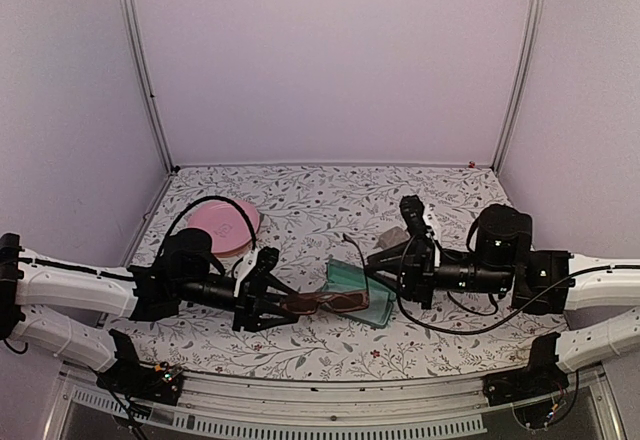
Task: Organize the sunglasses
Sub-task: Fold the right temple of the sunglasses with the sunglasses.
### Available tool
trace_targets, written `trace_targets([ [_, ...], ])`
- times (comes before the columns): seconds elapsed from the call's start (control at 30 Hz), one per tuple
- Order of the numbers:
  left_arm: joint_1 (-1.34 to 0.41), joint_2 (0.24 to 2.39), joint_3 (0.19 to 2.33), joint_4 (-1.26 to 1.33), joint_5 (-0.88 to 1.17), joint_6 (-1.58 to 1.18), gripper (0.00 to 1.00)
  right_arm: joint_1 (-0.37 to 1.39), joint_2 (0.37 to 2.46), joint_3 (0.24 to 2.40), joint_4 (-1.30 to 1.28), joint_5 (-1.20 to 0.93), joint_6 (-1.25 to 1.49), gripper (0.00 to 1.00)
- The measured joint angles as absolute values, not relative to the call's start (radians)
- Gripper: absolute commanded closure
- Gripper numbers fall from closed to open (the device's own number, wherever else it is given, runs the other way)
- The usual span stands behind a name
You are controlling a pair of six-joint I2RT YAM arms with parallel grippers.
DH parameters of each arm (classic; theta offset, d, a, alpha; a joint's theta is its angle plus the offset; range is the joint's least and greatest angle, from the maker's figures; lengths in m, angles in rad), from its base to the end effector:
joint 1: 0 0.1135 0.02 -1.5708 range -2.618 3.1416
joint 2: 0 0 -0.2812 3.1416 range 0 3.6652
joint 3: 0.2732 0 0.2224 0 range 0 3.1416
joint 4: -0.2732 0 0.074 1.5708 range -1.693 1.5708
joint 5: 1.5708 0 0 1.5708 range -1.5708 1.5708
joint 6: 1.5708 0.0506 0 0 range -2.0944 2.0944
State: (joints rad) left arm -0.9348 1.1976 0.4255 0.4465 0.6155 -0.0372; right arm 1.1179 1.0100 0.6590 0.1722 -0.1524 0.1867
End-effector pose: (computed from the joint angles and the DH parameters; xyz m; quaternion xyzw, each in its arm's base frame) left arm 0.1084 -0.1960 0.2320 0.4951 0.6209 -0.4772 0.3765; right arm 0.0868 0.1960 0.3123 -0.3871 0.6618 0.4345 0.4726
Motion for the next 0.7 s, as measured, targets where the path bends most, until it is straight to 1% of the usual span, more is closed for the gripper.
trace_targets([
  [0.13,-0.935,1.198,0.426,0.443,0.616,-0.037,0.81,1.118,1.044,0.659,0.171,-0.153,0.183,0.80],
  [0.17,-0.935,1.198,0.426,0.438,0.616,-0.037,0.81,1.118,1.051,0.659,0.171,-0.153,0.182,0.83],
  [0.23,-0.935,1.198,0.426,0.434,0.616,-0.037,0.81,1.117,1.061,0.661,0.171,-0.154,0.179,0.85],
  [0.7,-0.935,1.198,0.426,0.422,0.611,-0.037,0.81,1.116,1.142,0.678,0.185,-0.193,0.177,0.88],
])
